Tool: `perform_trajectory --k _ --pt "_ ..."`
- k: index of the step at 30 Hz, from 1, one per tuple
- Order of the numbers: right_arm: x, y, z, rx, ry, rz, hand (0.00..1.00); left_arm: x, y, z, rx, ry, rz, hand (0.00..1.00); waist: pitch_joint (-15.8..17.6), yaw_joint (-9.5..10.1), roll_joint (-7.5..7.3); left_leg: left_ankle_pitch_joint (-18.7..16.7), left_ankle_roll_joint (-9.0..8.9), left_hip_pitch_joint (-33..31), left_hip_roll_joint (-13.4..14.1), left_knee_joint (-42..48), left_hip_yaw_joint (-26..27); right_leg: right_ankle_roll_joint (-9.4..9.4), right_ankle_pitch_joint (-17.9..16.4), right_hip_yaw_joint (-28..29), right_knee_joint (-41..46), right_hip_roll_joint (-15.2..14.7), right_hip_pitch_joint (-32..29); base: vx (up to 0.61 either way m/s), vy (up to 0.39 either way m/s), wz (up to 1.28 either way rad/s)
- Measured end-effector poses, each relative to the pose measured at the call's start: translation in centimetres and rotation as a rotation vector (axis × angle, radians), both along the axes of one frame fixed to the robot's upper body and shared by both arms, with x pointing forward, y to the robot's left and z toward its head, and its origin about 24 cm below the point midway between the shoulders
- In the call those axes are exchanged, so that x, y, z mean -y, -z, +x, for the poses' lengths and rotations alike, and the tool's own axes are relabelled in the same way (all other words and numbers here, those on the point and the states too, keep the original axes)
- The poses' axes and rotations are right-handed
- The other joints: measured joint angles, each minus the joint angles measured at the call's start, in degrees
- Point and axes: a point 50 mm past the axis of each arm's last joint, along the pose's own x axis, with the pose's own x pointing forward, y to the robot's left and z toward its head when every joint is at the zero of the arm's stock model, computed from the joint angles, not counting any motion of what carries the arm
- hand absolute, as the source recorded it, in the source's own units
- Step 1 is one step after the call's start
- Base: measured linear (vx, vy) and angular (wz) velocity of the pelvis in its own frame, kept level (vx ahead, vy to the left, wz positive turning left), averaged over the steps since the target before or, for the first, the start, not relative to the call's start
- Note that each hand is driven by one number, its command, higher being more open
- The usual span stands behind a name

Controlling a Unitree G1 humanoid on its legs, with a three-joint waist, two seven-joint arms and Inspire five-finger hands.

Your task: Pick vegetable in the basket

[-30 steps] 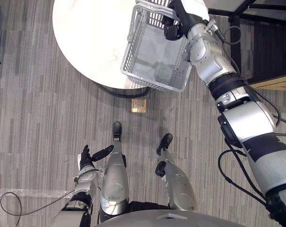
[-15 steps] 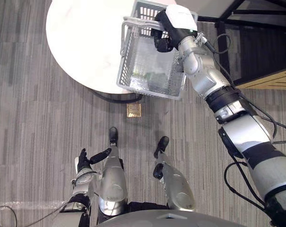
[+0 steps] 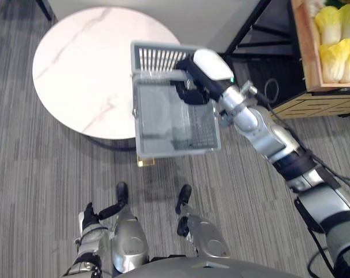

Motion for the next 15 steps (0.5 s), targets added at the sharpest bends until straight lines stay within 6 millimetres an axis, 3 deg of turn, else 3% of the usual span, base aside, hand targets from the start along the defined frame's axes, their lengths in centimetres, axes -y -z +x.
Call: perform_trajectory --k 3,9,15 --pt "1.3 2.4 -1.6 -0.091 -0.019 -0.023 0.00 0.0 0.7 -2.2 -0.045 -0.023 -0.040 1.00 -2.9 -0.42 0.25 -0.9 -0.56 1.2 0.1 0.0 1.2 0.04 -0.5 1.3 0.0 0.2 0.4 0.01 0.009 -0.17" --pt "3.7 5.1 -3.4 -0.183 0.032 -0.023 0.00 0.3 1.7 -5.2 -0.129 -0.043 -0.072 1.00 -6.3 -1.49 1.60 -1.2 -0.76 2.6 0.5 0.0 2.1 -0.19 -0.8 2.2 0.0 0.6 1.1 -0.01 -0.001 -0.09" --pt "5.6 6.0 -4.2 -0.198 0.083 -0.032 0.00 0.5 1.9 -6.0 -0.157 -0.052 -0.078 1.00 -7.0 -1.70 1.98 -1.9 -0.78 5.0 0.4 -0.1 4.0 -0.41 -0.9 4.5 0.0 0.7 2.1 -0.04 0.000 -0.18"
